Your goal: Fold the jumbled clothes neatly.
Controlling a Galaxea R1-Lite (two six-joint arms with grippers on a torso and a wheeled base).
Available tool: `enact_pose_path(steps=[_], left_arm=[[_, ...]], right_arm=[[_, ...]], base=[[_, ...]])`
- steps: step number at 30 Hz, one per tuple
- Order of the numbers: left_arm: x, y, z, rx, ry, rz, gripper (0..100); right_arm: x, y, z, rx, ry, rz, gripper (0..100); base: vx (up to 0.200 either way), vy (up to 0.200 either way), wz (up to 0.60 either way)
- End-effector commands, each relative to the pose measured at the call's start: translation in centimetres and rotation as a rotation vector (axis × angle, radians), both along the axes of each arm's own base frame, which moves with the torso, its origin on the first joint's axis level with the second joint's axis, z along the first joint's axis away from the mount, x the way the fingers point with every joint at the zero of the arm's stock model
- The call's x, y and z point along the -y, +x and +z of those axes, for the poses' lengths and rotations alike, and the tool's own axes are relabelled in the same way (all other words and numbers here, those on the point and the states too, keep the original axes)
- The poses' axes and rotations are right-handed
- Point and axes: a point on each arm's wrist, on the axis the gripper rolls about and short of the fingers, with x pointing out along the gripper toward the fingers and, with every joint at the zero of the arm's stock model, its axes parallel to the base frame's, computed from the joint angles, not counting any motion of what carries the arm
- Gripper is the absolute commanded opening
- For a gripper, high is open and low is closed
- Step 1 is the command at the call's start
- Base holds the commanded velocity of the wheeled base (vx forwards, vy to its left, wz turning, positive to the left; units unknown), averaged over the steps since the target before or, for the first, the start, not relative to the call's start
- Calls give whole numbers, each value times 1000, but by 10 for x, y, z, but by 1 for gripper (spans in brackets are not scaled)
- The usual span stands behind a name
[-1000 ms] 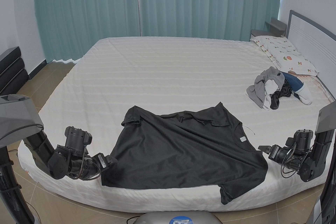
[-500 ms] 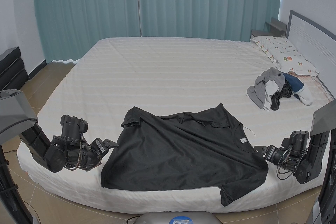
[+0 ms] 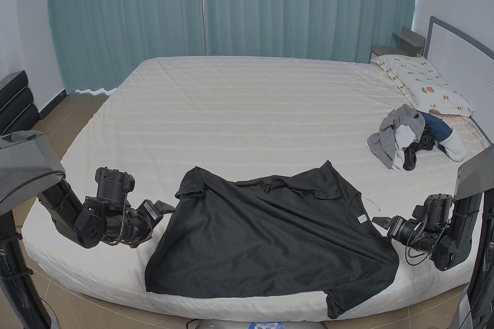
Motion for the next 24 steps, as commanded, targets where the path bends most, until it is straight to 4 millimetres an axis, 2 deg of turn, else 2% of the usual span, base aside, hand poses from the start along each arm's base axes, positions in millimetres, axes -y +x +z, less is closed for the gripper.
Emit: enact_pose_path(steps=[1,8,14,24], left_arm=[[1,4,-2,-2,-1,2,100],[-2,7,-2,-4,-32,27,100],[0,12,2,11,-52,43,100],[10,32,9,62,-78,66,100]], right_arm=[[0,0,-1,-3,0,1,100],[0,0,-1,-3,0,1,100],[-2,0,-2,-4,-1,7,100],[-3,-1,-5,-15,0,12,100]], base=[[0,0,0],[0,0,0],[200,0,0],[0,0,0]])
